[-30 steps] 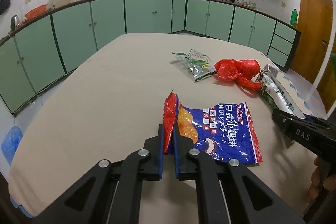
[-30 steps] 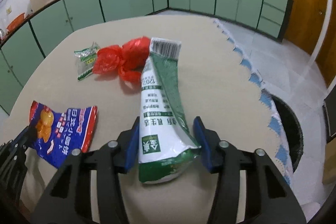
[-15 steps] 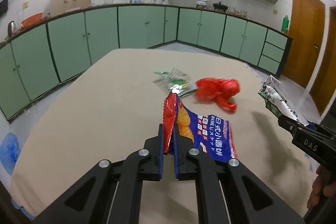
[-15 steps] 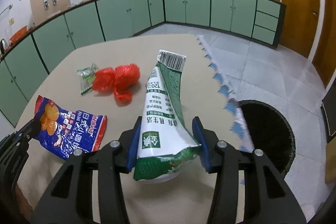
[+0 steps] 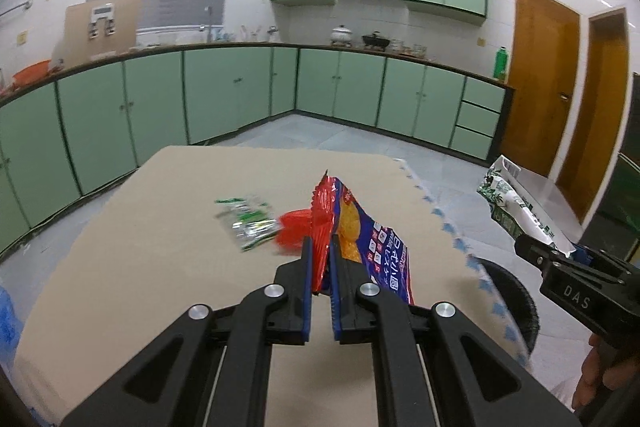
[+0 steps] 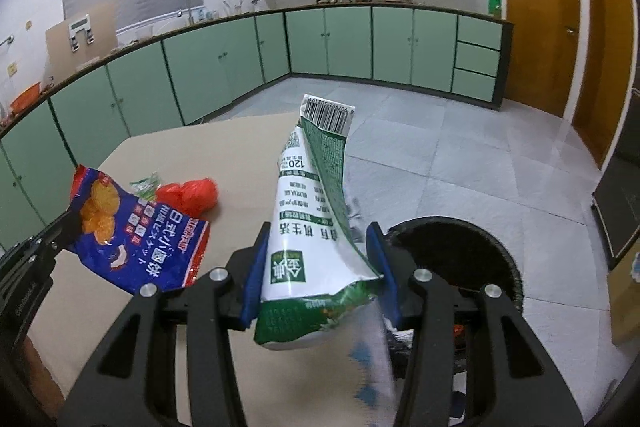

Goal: Collect trash
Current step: 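Carry the snack bag and carton over the black bin and open both tools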

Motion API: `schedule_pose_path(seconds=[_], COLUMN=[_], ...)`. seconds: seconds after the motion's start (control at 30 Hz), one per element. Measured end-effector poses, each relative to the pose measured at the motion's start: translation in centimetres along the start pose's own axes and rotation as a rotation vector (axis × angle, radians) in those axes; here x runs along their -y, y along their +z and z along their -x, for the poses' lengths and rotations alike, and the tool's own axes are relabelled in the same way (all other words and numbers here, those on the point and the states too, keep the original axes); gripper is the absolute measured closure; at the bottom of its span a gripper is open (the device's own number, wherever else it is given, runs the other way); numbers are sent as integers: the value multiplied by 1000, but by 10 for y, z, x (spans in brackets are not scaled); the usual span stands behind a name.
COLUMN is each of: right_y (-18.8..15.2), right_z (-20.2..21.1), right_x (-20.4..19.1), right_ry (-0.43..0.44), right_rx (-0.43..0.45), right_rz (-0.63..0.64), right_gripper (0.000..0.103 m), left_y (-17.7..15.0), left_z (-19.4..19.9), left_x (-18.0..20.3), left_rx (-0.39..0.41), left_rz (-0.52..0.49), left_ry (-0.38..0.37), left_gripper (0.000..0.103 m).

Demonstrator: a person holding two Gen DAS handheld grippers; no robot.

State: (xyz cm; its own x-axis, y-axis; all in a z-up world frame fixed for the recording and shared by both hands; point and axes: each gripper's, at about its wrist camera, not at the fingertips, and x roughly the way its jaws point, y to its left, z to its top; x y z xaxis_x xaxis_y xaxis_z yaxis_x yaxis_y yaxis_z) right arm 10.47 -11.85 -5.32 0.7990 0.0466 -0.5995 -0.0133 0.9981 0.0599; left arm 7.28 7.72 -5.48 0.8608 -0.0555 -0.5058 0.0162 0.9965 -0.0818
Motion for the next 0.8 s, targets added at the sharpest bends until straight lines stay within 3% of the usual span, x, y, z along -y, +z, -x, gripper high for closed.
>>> schedule_pose_path(seconds=[0.47,0.8], right_y=[0,-17], right_z=[19,5], right_x=[83,144], right_ry=[-141,-222], right_rx=[41,16], right_rz=[-64,-119], right_gripper=[58,58], left_y=[14,18], left_z=[-37,-68], left_x=[96,175], left_rx=[-20,-25], left_rz=[-77,-142], left_ry=[-159,-249], left_gripper=[96,96])
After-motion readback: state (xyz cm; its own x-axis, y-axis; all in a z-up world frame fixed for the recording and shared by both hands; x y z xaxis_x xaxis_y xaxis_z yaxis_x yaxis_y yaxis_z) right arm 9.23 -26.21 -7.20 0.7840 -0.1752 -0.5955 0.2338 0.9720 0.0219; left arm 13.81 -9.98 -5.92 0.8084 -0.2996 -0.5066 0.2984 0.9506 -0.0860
